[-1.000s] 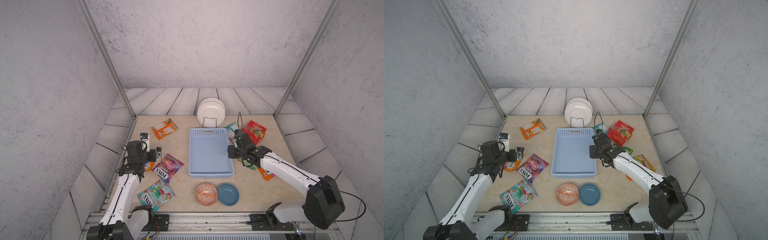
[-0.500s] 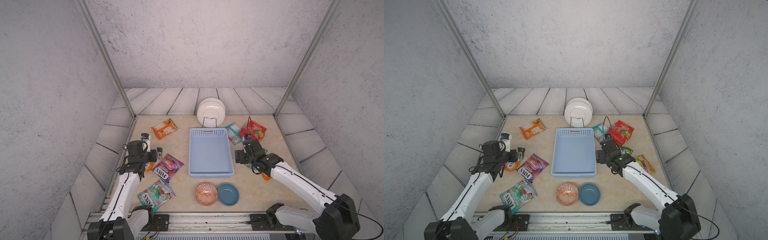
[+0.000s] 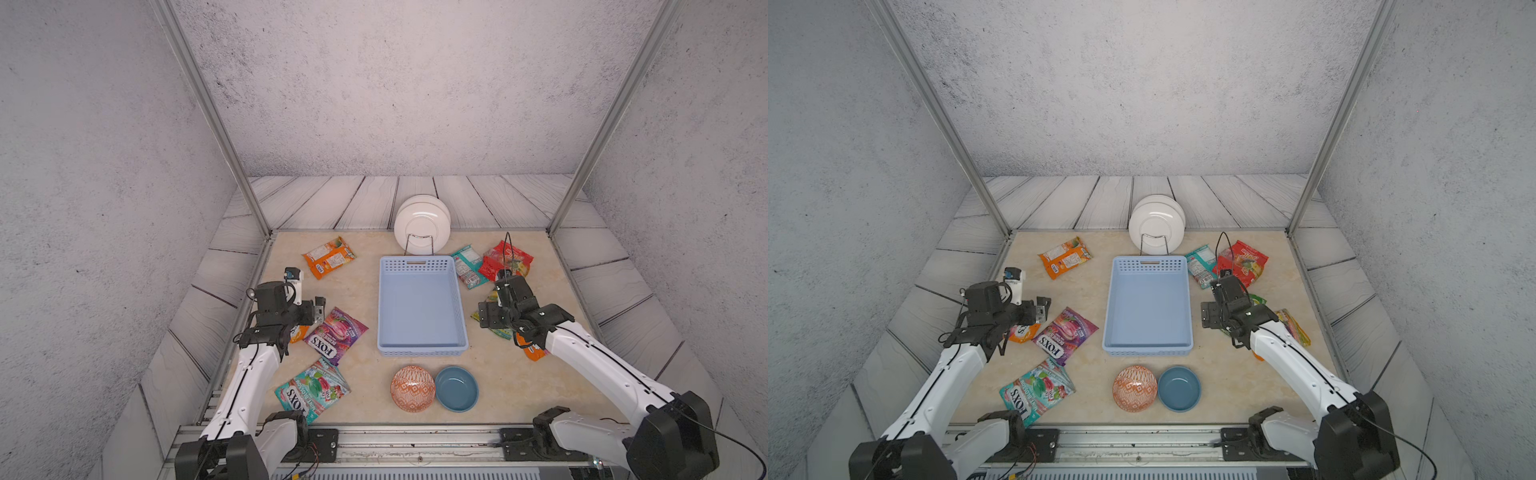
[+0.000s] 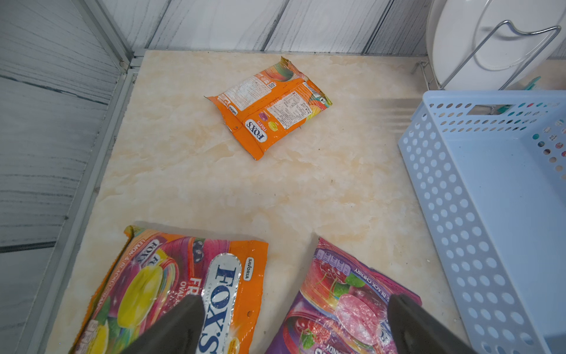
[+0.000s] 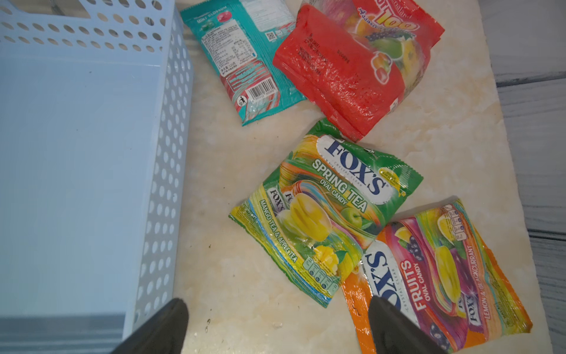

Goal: Put the candies in the basket
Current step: Pick up the candy at the center of the board.

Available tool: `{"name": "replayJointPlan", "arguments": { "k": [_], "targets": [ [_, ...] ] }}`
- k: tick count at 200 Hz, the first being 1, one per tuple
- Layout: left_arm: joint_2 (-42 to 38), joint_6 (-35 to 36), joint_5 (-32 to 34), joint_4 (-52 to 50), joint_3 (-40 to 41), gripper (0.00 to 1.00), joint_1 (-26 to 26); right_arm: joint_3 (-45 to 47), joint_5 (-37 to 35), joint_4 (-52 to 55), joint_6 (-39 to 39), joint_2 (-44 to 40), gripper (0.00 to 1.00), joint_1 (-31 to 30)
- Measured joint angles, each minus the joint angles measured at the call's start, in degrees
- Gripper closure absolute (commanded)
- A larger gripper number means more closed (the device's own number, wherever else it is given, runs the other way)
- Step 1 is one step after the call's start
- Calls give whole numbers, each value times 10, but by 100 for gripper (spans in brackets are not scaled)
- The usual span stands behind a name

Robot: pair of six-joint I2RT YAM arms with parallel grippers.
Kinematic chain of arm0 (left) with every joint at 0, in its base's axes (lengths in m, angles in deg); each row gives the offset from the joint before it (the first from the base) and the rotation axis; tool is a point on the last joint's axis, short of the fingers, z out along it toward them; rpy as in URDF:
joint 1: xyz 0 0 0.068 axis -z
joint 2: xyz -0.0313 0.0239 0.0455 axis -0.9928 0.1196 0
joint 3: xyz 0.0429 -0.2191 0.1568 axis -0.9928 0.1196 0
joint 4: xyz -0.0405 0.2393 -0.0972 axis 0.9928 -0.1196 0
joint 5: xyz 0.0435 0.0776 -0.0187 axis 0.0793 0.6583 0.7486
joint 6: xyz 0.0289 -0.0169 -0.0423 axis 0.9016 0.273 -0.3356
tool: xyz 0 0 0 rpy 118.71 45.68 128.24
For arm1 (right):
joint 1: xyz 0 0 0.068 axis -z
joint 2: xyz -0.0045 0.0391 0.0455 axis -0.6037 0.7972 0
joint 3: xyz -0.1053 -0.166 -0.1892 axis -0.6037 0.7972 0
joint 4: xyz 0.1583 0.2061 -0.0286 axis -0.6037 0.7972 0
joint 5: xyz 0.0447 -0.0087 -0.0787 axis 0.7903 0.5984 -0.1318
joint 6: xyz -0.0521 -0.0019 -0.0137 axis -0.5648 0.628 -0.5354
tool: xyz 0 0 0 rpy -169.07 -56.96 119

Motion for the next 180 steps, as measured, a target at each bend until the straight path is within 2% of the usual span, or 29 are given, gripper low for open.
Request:
{"name": "replayJointPlan", "arguments": {
  "k": [93, 135, 180],
  "targets": [
    [129, 48, -62, -39, -28, 8, 0, 6, 46, 4, -23, -96, 3, 2],
    [187, 70, -73, -51, -52, 11, 0, 18, 51, -6, -28, -108, 3, 2],
    [247, 86, -74, -78, -83, 25, 0, 23, 52, -14, -29, -108, 3, 3]
  ]
}}
